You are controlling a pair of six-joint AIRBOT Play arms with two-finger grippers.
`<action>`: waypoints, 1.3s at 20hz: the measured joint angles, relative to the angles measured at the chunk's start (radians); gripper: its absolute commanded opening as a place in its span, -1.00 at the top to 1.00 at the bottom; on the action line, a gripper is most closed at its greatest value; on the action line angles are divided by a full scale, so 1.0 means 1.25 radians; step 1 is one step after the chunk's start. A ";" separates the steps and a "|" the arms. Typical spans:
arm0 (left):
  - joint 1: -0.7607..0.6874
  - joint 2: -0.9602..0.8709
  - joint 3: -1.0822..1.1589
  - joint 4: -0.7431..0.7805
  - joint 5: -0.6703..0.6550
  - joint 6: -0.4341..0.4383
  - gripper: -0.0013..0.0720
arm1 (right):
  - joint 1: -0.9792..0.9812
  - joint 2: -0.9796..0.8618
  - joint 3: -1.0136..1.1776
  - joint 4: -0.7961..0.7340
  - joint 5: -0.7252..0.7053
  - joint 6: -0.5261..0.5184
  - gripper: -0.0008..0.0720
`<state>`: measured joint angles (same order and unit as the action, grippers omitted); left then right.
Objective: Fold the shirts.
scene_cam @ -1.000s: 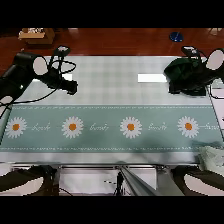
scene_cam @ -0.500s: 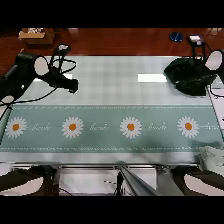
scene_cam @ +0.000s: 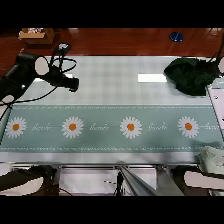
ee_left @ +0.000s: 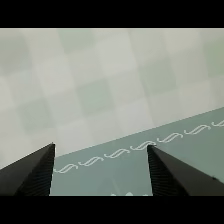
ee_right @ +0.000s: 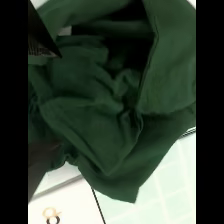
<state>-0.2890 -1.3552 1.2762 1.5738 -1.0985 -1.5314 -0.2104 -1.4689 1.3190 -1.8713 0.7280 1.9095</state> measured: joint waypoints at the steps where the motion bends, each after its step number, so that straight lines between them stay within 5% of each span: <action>1: 0.000 0.001 0.005 -0.001 -0.003 0.000 -0.92 | -0.016 -0.023 0.008 0.023 -0.019 0.004 -0.61; 10: 0.000 0.020 0.030 -0.055 -0.037 0.000 -0.92 | -0.051 -0.222 0.078 0.209 -0.153 0.015 -0.55; 11: 0.000 0.022 0.031 -0.061 -0.036 0.000 -0.91 | -0.052 -0.240 0.081 0.220 -0.159 0.015 -0.09; 12: 0.000 0.023 0.031 -0.067 -0.037 0.000 -0.91 | -0.052 -0.255 0.082 0.227 -0.160 0.014 0.71; 13: 0.000 0.024 0.031 -0.073 -0.039 0.000 -0.91 | -0.052 -0.264 0.084 0.236 -0.161 0.014 0.90; 19: 0.000 0.055 0.063 -0.084 -0.043 0.001 -0.91 | -0.052 -0.179 0.086 0.274 -0.178 -0.033 0.91; 26: 0.000 0.171 0.259 -0.087 -0.089 0.019 -0.91 | -0.052 0.213 0.087 0.381 -0.179 -0.237 0.91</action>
<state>-0.2890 -1.1419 1.6005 1.4651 -1.2095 -1.5074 -0.2760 -1.2022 1.4273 -1.3945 0.5049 1.6135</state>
